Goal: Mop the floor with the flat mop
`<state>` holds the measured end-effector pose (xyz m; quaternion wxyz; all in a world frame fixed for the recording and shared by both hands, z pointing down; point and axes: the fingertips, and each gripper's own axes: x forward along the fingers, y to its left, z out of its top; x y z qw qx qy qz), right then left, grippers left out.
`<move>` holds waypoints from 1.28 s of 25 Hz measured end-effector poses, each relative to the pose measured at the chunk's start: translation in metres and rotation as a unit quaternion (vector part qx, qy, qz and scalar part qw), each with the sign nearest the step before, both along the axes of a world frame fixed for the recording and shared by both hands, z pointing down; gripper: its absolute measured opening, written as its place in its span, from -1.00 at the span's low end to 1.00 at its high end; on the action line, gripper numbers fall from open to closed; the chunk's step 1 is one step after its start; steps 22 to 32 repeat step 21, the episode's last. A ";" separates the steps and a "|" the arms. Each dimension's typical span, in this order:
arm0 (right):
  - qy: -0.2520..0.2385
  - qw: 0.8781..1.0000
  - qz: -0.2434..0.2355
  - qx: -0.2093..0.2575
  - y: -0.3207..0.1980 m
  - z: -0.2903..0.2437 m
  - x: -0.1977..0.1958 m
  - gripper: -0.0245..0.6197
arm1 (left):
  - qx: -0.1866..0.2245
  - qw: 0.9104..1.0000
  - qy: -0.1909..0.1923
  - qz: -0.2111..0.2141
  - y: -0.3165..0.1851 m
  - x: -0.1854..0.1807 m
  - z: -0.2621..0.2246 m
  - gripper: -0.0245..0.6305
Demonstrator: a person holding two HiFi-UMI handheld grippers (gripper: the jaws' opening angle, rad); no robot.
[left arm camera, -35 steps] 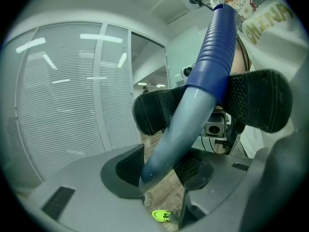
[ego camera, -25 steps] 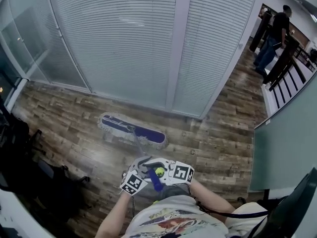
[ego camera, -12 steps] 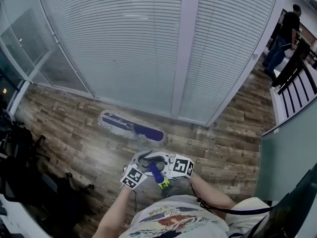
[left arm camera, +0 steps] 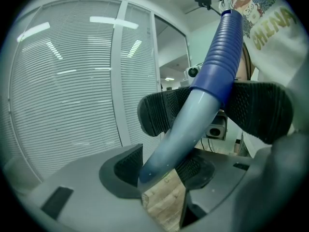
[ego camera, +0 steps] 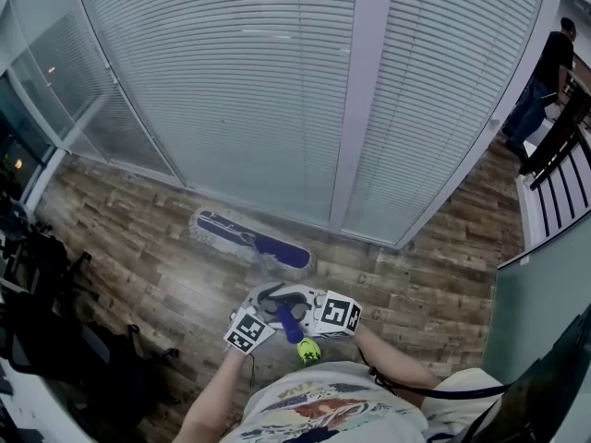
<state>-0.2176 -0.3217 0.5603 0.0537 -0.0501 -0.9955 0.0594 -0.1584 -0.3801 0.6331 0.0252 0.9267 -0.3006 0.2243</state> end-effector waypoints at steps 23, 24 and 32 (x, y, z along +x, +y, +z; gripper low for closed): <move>0.002 1.000 -0.002 0.007 -0.023 -0.006 0.009 -0.24 | 0.007 1.000 0.012 -0.021 -0.023 0.007 -0.007 -0.41; 0.002 1.000 -0.002 0.007 -0.023 -0.006 0.009 -0.24 | 0.007 1.000 0.012 -0.021 -0.023 0.007 -0.007 -0.41; 0.002 1.000 -0.002 0.007 -0.023 -0.006 0.009 -0.24 | 0.007 1.000 0.012 -0.021 -0.023 0.007 -0.007 -0.41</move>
